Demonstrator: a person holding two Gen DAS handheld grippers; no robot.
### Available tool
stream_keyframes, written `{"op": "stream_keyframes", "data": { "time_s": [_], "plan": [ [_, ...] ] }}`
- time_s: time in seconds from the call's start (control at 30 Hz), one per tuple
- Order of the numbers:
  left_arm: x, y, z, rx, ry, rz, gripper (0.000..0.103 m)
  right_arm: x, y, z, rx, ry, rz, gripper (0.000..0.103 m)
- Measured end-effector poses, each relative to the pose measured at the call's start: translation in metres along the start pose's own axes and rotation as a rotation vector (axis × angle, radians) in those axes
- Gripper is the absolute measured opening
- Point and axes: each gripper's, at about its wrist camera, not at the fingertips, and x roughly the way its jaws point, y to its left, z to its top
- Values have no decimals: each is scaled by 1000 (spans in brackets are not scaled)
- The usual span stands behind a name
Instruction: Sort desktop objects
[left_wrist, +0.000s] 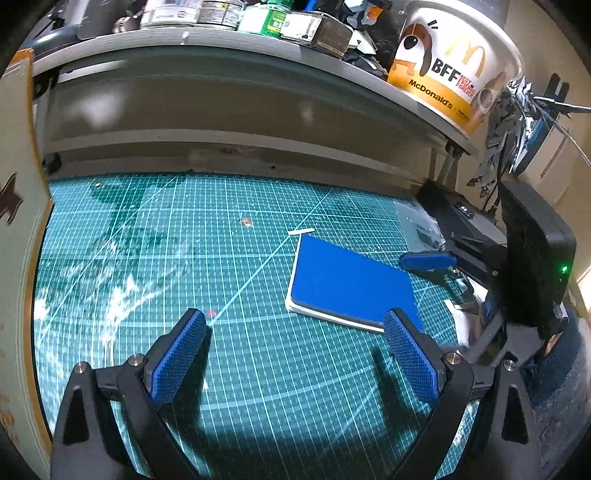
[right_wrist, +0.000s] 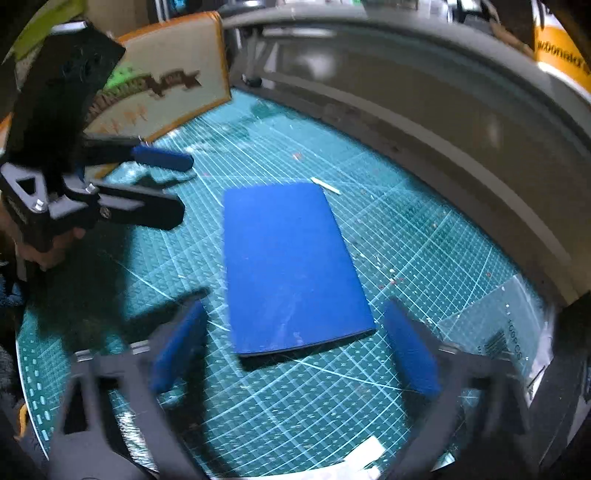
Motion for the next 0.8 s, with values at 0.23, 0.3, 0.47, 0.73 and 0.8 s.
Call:
{"op": "stream_keyframes", "data": {
  "time_s": [0.23, 0.3, 0.47, 0.73, 0.8],
  "plan": [
    [-19, -7, -24, 21, 16, -14, 98, -9, 22, -1, 9, 3, -37, 71],
    [-27, -7, -33, 14, 31, -56, 98, -22, 35, -7, 3, -23, -50, 70],
    [-44, -14, -59, 22, 67, -183, 98, -62, 72, -33, -17, -76, -88, 69],
    [-57, -21, -87, -41, 147, -354, 98, -110, 131, -85, -36, -120, -105, 37],
    [-59, -26, -92, -49, 177, -408, 98, -116, 136, -87, -15, -122, -99, 13]
  ]
}}
